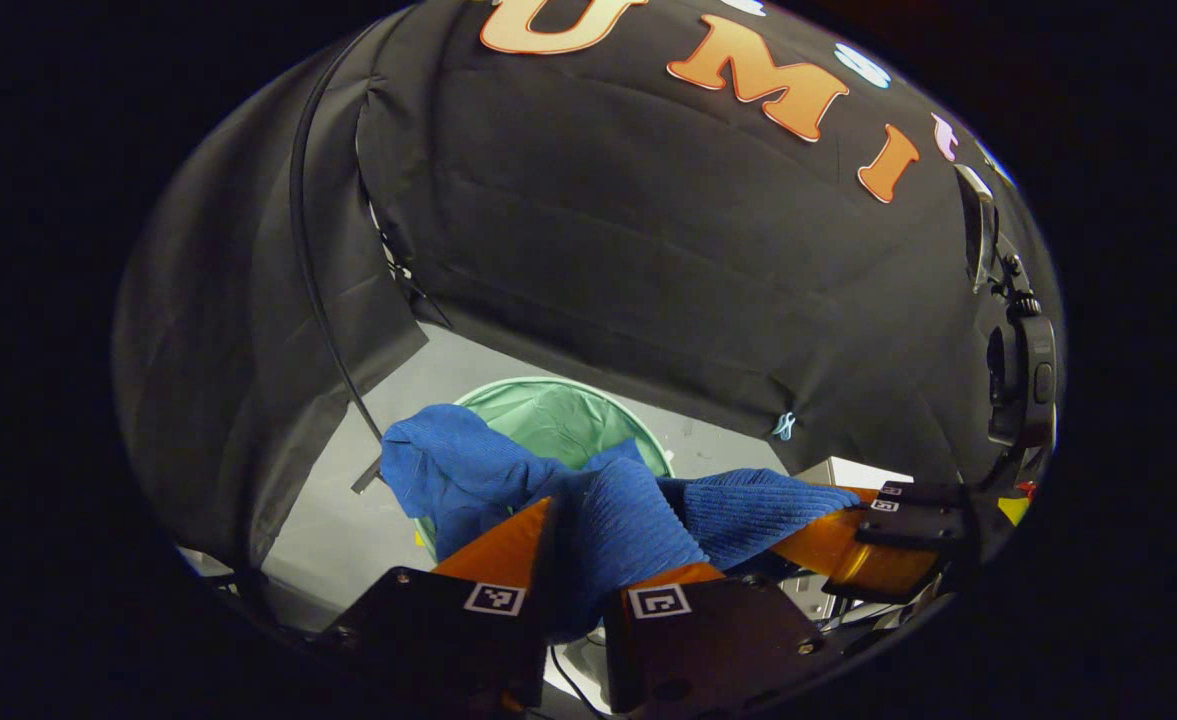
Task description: Grasp the clothes on the hanger with both hands and then place them into the laundry hamper below.
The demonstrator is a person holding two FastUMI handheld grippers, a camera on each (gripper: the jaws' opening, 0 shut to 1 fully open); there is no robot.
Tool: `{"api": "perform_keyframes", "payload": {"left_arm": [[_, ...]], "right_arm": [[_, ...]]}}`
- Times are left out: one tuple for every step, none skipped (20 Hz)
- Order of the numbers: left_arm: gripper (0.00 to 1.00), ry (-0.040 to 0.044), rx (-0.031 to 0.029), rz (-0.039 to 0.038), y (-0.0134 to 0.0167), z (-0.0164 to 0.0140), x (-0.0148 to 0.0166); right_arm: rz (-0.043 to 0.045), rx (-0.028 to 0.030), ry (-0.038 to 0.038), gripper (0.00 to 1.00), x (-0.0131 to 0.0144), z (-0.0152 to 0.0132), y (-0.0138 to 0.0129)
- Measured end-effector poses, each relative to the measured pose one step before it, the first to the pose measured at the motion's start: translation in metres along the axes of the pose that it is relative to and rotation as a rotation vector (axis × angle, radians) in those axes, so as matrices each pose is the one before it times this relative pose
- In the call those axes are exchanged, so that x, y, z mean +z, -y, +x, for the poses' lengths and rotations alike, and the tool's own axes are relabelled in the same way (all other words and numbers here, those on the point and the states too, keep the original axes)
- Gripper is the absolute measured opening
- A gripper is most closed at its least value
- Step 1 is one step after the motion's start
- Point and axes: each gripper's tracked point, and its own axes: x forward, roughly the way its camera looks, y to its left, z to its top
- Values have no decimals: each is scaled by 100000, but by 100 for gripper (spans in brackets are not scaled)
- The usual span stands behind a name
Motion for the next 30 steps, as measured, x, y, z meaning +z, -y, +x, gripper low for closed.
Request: {"api": "perform_keyframes", "payload": {"left_arm": [[22,148,-323,-183,93,-60,-9],[26,178,130,-205,-60,42,87],[40,38,134,-175,31,1,11],[51,377,-148,-271,21,-137,196],[49,380,64,-160,-14,44,45],[53,221,220,-33,-49,38,165],[51,-29,581,-40,-77,99,-77],[66,29,1084,-82,-154,7,33],[71,-85,1673,-237,-194,-59,-20],[70,-368,2302,-84,-432,-24,-15],[80,-78,2350,85,-1051,8,-248],[88,13,1126,-900,-523,-488,-112],[90,74,604,-1653,-298,234,-113],[93,-194,-713,-1498,49,63,32],[92,39,-235,-637,151,-369,28],[96,864,96,236,24,-284,228],[96,738,-299,677,-28,-167,97],[96,696,-238,834,182,-301,165],[96,558,-330,573,60,-17,-229],[96,1011,-367,439,265,-246,269],[96,1045,-385,339,161,-383,328],[96,1457,-395,311,142,-359,406],[96,2139,-429,450,-150,-94,397],[96,2605,7,765,-33,-422,792],[96,3012,427,1201,-16,-761,1012],[96,3102,291,1249,84,-588,1138],[96,2276,-90,423,162,-406,959],[96,2062,-495,-479,207,-512,988],[96,2783,-328,-461,65,-723,1118],[96,3497,-60,-54,121,-564,1390]], "right_arm": [[-117,70,-1339,5,-393,20,152],[-367,-573,-1258,15,-370,97,304],[-208,-722,-1194,13,-421,72,222],[-54,-493,-1507,13,-587,32,29],[409,965,-838,13,-414,117,-191],[464,1310,-836,16,-178,-146,-497],[210,219,36,19,11,-39,-215],[-207,45,209,19,19,73,246],[-395,13,77,35,52,82,6],[-787,-1350,119,53,-66,-81,367],[-534,-1286,866,71,78,20,467],[366,-912,139,89,-67,29,18],[1107,-32,92,84,-112,-15,-252],[770,165,68,88,43,-573,-78],[173,-391,285,98,-2,-261,115],[-137,-336,640,98,105,-149,55],[-78,-175,476,98,190,-118,-39],[117,-176,749,98,-14,-128,133],[189,-146,859,98,219,-193,101],[188,-97,649,98,-26,-98,-102],[268,-88,854,98,227,-173,-24],[-6,-224,848,98,94,-249,74],[-393,-261,1705,98,422,-370,57],[-701,-484,2313,98,596,-520,48],[-813,-363,3291,98,957,-607,-18],[-545,-16,3273,98,844,-601,0],[-108,-97,3598,98,1052,-615,22],[328,277,3777,98,996,-626,-268],[533,608,4278,98,1271,-743,-240],[-136,277,4673,98,1496,-671,-223]]}}
